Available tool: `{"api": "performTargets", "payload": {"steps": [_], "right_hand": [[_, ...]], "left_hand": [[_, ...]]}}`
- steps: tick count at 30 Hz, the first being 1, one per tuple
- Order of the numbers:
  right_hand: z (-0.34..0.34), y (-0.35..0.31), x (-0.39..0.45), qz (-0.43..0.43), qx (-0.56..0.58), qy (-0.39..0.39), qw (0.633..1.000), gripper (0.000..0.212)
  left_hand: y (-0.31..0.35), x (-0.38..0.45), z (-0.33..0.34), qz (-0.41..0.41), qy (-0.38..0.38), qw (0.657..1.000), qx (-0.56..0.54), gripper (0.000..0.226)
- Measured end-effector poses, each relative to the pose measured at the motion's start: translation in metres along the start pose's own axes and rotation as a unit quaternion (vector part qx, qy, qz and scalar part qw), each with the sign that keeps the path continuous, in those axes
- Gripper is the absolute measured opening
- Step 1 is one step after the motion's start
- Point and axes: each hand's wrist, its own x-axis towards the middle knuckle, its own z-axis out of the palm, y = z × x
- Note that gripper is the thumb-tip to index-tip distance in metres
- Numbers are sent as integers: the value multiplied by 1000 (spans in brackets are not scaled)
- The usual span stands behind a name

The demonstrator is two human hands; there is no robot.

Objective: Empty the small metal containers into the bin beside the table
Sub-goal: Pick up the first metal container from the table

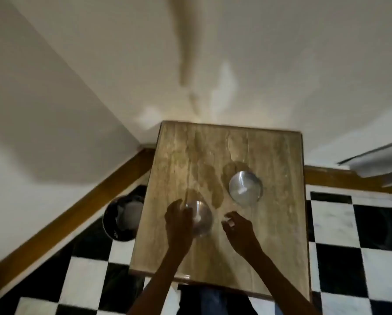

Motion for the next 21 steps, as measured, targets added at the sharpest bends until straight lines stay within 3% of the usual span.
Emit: {"api": "performTargets", "payload": {"steps": [3,8,11,13,17,21], "right_hand": [[27,0,11,39,47,-22,998,36],[53,-9,25,19,34,5,999,27],[60,-10,31,19,-12,29,999,24],[62,-12,31,15,-33,33,999,18],[61,-25,22,16,-35,63,997,12],[66,-60,16,-34,-34,26,999,20]], "left_hand": [[-20,0,5,-35,41,998,-32,57],[-44,5,5,-45,25,994,-95,38],[-52,11,3,-48,15,992,-116,12],[-52,15,0,-60,9,987,-152,12],[-61,25,-19,-175,-13,941,-291,24],[-77,29,-62,-259,-89,880,-389,42]]}}
